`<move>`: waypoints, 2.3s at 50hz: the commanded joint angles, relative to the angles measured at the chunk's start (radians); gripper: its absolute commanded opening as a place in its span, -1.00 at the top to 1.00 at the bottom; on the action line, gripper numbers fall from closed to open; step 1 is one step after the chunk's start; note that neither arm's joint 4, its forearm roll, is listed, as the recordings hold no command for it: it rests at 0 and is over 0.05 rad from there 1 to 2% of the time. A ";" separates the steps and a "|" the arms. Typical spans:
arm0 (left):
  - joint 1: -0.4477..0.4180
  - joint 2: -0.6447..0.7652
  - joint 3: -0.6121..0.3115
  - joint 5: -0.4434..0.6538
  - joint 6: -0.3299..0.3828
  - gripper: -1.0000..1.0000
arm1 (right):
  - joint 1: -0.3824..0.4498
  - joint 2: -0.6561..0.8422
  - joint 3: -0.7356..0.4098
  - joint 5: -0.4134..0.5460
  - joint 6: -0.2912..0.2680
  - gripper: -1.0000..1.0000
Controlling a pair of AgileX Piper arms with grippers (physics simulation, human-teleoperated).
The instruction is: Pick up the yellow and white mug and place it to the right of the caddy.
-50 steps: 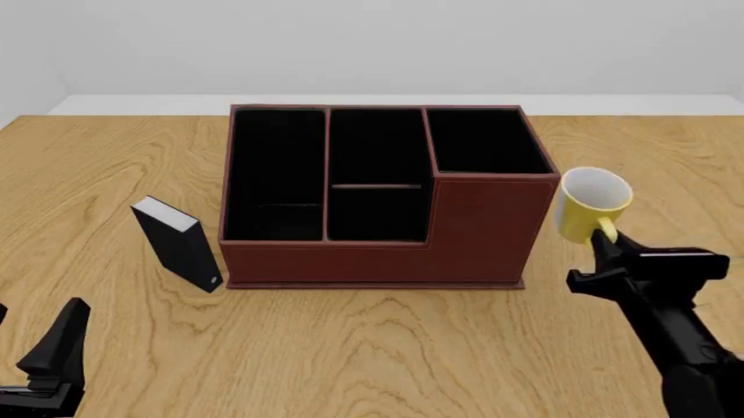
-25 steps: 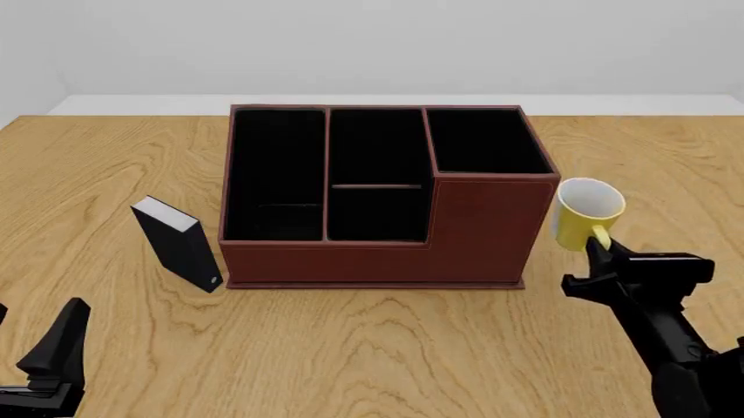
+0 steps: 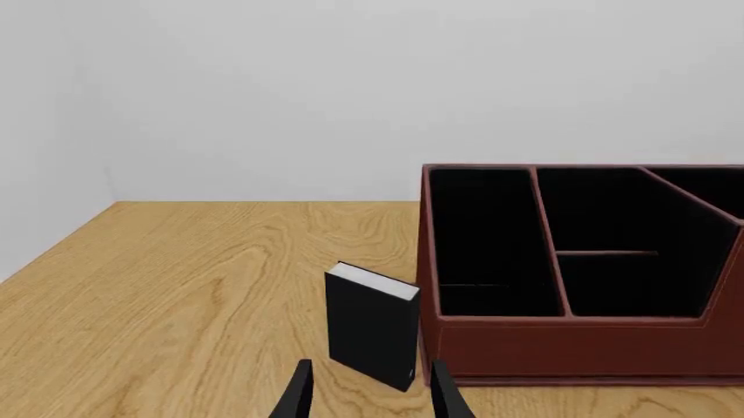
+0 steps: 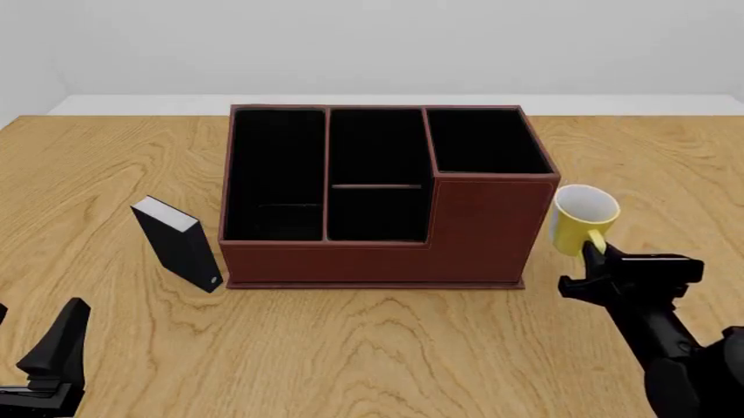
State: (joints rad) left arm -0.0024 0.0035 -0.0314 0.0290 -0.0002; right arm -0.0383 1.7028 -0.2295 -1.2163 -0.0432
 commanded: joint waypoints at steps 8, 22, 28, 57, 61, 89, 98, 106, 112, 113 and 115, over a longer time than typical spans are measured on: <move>0.000 0.000 0.000 0.000 0.000 -1.00 | -0.008 0.041 -0.020 -0.003 0.011 1.00; 0.000 0.000 0.000 0.000 0.000 -1.00 | -0.010 0.073 -0.035 -0.004 0.010 1.00; 0.000 0.000 0.000 0.000 0.000 -1.00 | -0.012 0.087 -0.040 -0.004 0.012 1.00; 0.000 0.000 0.000 0.000 0.000 -1.00 | -0.017 0.146 -0.071 -0.003 0.005 1.00; 0.000 0.000 0.000 0.000 0.000 -1.00 | -0.018 0.152 -0.074 -0.003 0.003 1.00; 0.000 0.000 0.000 0.000 0.000 -1.00 | -0.027 0.186 -0.084 -0.004 0.003 1.00; 0.000 0.000 0.000 0.000 0.000 -1.00 | -0.028 0.207 -0.095 -0.004 0.001 1.00; 0.000 0.000 0.000 0.000 0.000 -1.00 | -0.029 0.231 -0.108 -0.004 0.001 1.00; 0.000 0.000 0.000 0.000 0.000 -1.00 | -0.025 0.244 -0.114 -0.004 0.000 1.00; 0.000 0.000 0.000 0.000 0.000 -1.00 | -0.026 0.246 -0.114 -0.004 0.000 1.00; 0.000 0.000 0.000 0.000 0.000 -1.00 | -0.026 0.246 -0.113 -0.004 0.003 1.00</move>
State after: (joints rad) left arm -0.0024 0.0035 -0.0314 0.0290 -0.0002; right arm -0.0641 1.8873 -0.3462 -1.2200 -0.0519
